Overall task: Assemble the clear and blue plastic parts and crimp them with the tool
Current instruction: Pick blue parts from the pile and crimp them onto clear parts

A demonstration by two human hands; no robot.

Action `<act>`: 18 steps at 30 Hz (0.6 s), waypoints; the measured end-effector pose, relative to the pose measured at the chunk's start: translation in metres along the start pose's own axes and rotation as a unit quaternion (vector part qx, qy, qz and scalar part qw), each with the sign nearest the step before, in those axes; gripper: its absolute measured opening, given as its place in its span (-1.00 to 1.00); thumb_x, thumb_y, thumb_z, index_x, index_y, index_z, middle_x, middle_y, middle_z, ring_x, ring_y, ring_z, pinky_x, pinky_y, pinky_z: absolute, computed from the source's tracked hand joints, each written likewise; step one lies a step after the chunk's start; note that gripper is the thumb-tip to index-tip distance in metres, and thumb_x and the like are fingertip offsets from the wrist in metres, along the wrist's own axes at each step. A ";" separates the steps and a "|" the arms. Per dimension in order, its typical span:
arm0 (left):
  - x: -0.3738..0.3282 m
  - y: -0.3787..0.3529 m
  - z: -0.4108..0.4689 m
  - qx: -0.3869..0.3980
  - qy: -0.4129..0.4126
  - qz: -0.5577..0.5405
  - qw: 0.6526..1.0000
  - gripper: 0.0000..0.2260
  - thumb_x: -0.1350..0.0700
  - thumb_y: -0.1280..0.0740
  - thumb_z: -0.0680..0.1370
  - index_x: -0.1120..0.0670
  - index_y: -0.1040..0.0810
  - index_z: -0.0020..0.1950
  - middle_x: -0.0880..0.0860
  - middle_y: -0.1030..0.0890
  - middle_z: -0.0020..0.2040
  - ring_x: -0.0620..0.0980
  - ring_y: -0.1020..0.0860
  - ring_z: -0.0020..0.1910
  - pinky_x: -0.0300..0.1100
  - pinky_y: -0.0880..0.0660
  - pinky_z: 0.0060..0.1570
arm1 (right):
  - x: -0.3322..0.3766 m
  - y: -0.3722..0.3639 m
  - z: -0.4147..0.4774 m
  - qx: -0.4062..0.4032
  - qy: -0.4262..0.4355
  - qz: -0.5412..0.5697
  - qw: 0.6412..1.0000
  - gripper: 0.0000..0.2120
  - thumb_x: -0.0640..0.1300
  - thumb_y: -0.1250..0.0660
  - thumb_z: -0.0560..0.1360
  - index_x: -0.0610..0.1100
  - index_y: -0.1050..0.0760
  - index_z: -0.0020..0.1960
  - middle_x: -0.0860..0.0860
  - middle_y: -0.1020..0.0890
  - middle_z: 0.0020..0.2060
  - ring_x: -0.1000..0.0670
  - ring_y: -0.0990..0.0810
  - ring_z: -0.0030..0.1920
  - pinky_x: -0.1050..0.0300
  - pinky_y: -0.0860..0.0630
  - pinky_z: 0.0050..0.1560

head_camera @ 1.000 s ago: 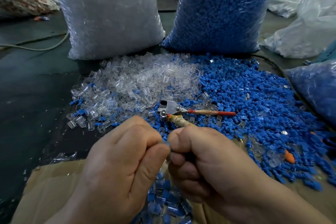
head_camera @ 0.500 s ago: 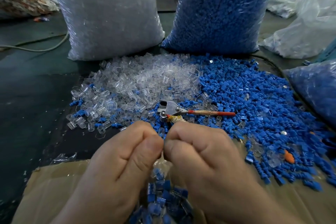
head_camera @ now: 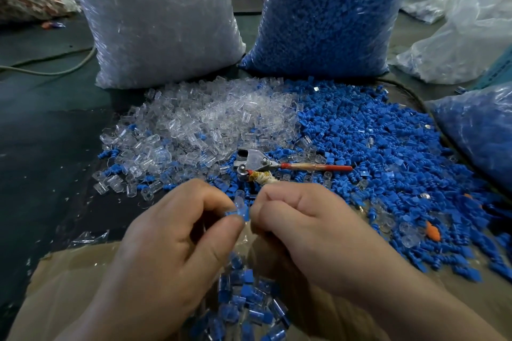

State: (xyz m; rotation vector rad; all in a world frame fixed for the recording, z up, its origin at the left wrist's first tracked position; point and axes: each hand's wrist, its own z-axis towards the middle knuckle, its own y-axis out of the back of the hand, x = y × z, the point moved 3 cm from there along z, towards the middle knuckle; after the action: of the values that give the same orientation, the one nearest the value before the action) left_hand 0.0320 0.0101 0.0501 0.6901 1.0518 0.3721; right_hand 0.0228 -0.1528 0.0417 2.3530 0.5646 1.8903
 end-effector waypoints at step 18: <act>0.028 -0.006 0.000 0.035 0.086 0.144 0.985 -0.59 -0.47 -0.08 0.40 -0.24 -0.52 -0.07 -0.25 -0.54 -0.28 -0.27 -0.55 -0.22 -0.37 -0.37 -0.38 | -0.010 -0.001 0.018 -0.114 0.064 -0.515 0.847 -0.54 0.42 -0.14 0.48 0.09 -0.25 0.13 0.10 -0.53 -0.06 -0.08 -0.48 -0.21 0.06 -0.28 -0.38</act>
State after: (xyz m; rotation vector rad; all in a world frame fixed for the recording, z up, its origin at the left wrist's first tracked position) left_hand 0.0445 0.0222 0.0280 0.8890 1.1346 0.6558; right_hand 0.0376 -0.1524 0.0276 1.2777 1.2068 1.4336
